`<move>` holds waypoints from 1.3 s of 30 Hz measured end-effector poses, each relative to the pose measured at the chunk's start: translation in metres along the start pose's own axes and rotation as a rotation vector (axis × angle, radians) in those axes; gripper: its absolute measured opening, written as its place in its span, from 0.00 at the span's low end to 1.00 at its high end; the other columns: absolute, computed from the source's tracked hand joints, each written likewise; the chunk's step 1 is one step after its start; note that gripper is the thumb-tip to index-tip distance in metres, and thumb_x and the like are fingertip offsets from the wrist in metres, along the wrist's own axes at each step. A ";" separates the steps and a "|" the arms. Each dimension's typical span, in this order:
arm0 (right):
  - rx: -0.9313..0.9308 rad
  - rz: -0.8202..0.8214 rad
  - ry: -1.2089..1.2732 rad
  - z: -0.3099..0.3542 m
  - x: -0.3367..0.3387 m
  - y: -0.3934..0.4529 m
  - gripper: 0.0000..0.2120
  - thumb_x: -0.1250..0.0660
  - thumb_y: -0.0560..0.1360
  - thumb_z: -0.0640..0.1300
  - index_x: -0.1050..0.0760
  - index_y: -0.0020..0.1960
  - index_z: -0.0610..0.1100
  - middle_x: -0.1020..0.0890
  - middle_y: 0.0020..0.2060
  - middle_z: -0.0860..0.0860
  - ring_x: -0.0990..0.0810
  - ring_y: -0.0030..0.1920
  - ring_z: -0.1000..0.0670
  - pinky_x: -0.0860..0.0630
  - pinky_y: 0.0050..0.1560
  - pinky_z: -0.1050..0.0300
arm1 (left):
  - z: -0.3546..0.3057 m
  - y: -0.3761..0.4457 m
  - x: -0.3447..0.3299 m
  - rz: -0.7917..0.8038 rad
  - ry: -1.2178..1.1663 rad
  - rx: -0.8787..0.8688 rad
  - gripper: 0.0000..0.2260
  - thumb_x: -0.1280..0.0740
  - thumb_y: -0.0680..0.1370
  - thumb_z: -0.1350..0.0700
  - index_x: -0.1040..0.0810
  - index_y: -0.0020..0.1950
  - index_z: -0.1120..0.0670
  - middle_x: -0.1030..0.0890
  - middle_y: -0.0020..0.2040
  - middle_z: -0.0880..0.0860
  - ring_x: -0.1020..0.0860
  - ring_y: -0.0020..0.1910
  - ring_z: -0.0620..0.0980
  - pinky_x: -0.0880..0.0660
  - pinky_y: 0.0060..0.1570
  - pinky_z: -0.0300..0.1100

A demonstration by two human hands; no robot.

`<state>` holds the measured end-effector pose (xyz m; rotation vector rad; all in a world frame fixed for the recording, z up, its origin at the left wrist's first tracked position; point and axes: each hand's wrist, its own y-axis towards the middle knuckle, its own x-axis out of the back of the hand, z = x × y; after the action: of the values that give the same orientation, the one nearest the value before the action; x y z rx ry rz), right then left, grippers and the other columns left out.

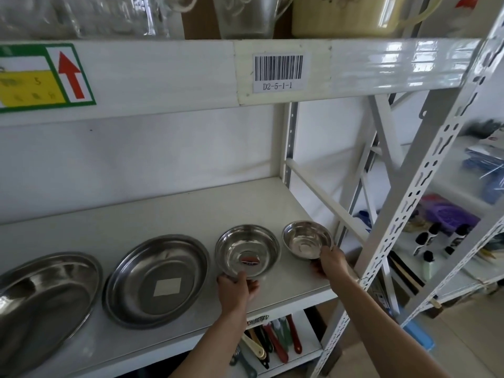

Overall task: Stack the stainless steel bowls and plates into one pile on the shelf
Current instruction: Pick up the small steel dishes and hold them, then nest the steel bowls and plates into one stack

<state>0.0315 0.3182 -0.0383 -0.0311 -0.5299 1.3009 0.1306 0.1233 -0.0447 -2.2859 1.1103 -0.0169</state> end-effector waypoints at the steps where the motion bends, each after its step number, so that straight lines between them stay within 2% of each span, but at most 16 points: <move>1: -0.001 0.003 -0.020 0.000 0.000 -0.001 0.18 0.46 0.78 0.44 0.27 0.62 0.37 0.18 0.43 0.37 0.20 0.39 0.40 0.22 0.39 0.46 | -0.001 -0.001 0.000 0.010 0.006 0.002 0.14 0.34 0.78 0.61 0.30 0.62 0.63 0.21 0.56 0.69 0.18 0.51 0.63 0.17 0.34 0.45; 4: -0.001 -0.006 -0.078 0.003 0.003 -0.005 0.18 0.45 0.80 0.45 0.28 0.63 0.35 0.20 0.39 0.40 0.23 0.37 0.43 0.26 0.36 0.52 | -0.003 -0.003 0.003 0.053 0.009 0.009 0.15 0.33 0.78 0.58 0.28 0.61 0.65 0.20 0.55 0.70 0.18 0.50 0.62 0.16 0.42 0.51; 6: 0.001 -0.023 -0.113 0.003 0.002 -0.002 0.22 0.43 0.80 0.50 0.28 0.64 0.34 0.19 0.43 0.38 0.21 0.40 0.42 0.23 0.40 0.49 | -0.004 -0.007 0.007 0.069 0.003 0.022 0.15 0.33 0.78 0.57 0.25 0.57 0.68 0.20 0.52 0.70 0.18 0.47 0.62 0.18 0.49 0.55; 8: -0.001 -0.046 -0.143 0.002 0.002 -0.001 0.26 0.42 0.79 0.56 0.29 0.63 0.35 0.17 0.45 0.37 0.18 0.43 0.39 0.20 0.44 0.47 | -0.005 -0.012 0.011 0.059 0.019 0.018 0.16 0.33 0.78 0.55 0.24 0.53 0.69 0.18 0.48 0.69 0.17 0.45 0.61 0.19 0.51 0.56; 10: -0.008 -0.085 -0.186 0.005 0.004 -0.009 0.28 0.43 0.79 0.58 0.31 0.66 0.35 0.19 0.55 0.36 0.19 0.54 0.35 0.22 0.55 0.42 | -0.006 -0.020 0.014 0.053 0.046 -0.012 0.16 0.33 0.78 0.53 0.24 0.50 0.69 0.18 0.40 0.66 0.18 0.37 0.59 0.17 0.44 0.53; 12: 0.000 -0.147 -0.198 0.008 0.007 -0.020 0.27 0.43 0.80 0.58 0.34 0.68 0.38 0.22 0.62 0.36 0.23 0.62 0.34 0.26 0.60 0.42 | -0.006 -0.028 0.017 0.042 0.107 -0.065 0.16 0.34 0.79 0.51 0.24 0.46 0.66 0.20 0.34 0.62 0.20 0.29 0.55 0.18 0.34 0.47; 16: 0.067 -0.316 -0.163 0.013 0.011 -0.034 0.21 0.42 0.80 0.57 0.31 0.62 0.41 0.21 0.60 0.38 0.22 0.59 0.35 0.27 0.58 0.43 | -0.009 -0.044 0.015 0.041 0.242 -0.184 0.18 0.37 0.80 0.48 0.25 0.41 0.62 0.23 0.29 0.56 0.25 0.24 0.49 0.27 0.26 0.41; 20: 0.128 -0.361 -0.120 0.026 0.009 -0.041 0.20 0.41 0.79 0.56 0.30 0.61 0.42 0.20 0.58 0.39 0.22 0.58 0.36 0.28 0.56 0.43 | -0.026 -0.053 0.006 0.107 0.249 -0.245 0.17 0.38 0.80 0.49 0.25 0.36 0.57 0.26 0.26 0.53 0.30 0.21 0.46 0.33 0.23 0.39; 23: 0.182 -0.333 -0.085 0.040 0.001 -0.048 0.19 0.41 0.78 0.58 0.29 0.59 0.43 0.19 0.53 0.42 0.21 0.54 0.38 0.29 0.54 0.45 | -0.042 -0.055 0.001 0.145 0.209 -0.262 0.16 0.39 0.81 0.52 0.27 0.35 0.57 0.28 0.25 0.53 0.33 0.21 0.46 0.37 0.22 0.38; 26: 0.242 -0.279 -0.082 0.053 -0.014 -0.056 0.18 0.41 0.77 0.59 0.26 0.55 0.45 0.18 0.48 0.45 0.20 0.50 0.41 0.24 0.54 0.44 | -0.056 -0.056 0.004 0.169 0.165 -0.254 0.16 0.40 0.81 0.52 0.27 0.36 0.59 0.28 0.26 0.53 0.34 0.21 0.46 0.38 0.21 0.38; 31: 0.367 -0.176 -0.167 0.075 -0.051 -0.074 0.19 0.44 0.80 0.57 0.24 0.53 0.43 0.18 0.43 0.45 0.20 0.44 0.44 0.25 0.48 0.49 | -0.078 -0.059 0.024 0.133 0.137 -0.279 0.16 0.42 0.82 0.51 0.24 0.39 0.59 0.26 0.27 0.52 0.32 0.22 0.46 0.36 0.22 0.37; 33: 0.409 -0.117 -0.171 0.084 -0.069 -0.085 0.19 0.43 0.81 0.56 0.24 0.51 0.42 0.19 0.41 0.44 0.20 0.42 0.44 0.24 0.47 0.48 | -0.086 -0.055 0.036 0.097 0.152 -0.292 0.17 0.42 0.82 0.51 0.24 0.39 0.57 0.26 0.27 0.51 0.31 0.23 0.46 0.35 0.21 0.36; 36: 0.473 -0.043 -0.164 0.098 -0.097 -0.098 0.20 0.42 0.80 0.55 0.21 0.52 0.40 0.17 0.45 0.43 0.19 0.45 0.42 0.22 0.51 0.45 | -0.101 -0.053 0.056 0.061 0.133 -0.269 0.18 0.42 0.82 0.46 0.24 0.39 0.55 0.26 0.29 0.52 0.31 0.24 0.46 0.34 0.23 0.38; 38: 0.490 -0.005 -0.172 0.107 -0.115 -0.107 0.20 0.41 0.80 0.55 0.20 0.54 0.40 0.16 0.49 0.43 0.19 0.50 0.40 0.25 0.50 0.50 | -0.113 -0.052 0.071 0.009 0.124 -0.245 0.19 0.43 0.82 0.46 0.25 0.38 0.55 0.27 0.29 0.52 0.30 0.23 0.45 0.33 0.21 0.35; 39: 0.499 0.015 -0.176 0.113 -0.124 -0.113 0.19 0.41 0.80 0.54 0.19 0.54 0.40 0.16 0.49 0.43 0.19 0.51 0.40 0.28 0.48 0.52 | -0.119 -0.052 0.079 -0.019 0.125 -0.236 0.19 0.43 0.82 0.46 0.25 0.37 0.55 0.27 0.29 0.52 0.29 0.24 0.44 0.31 0.24 0.34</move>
<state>0.0698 0.1418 0.0524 0.4977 -0.3410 1.4278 0.1885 0.0312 0.0618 -2.5344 1.2097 -0.0384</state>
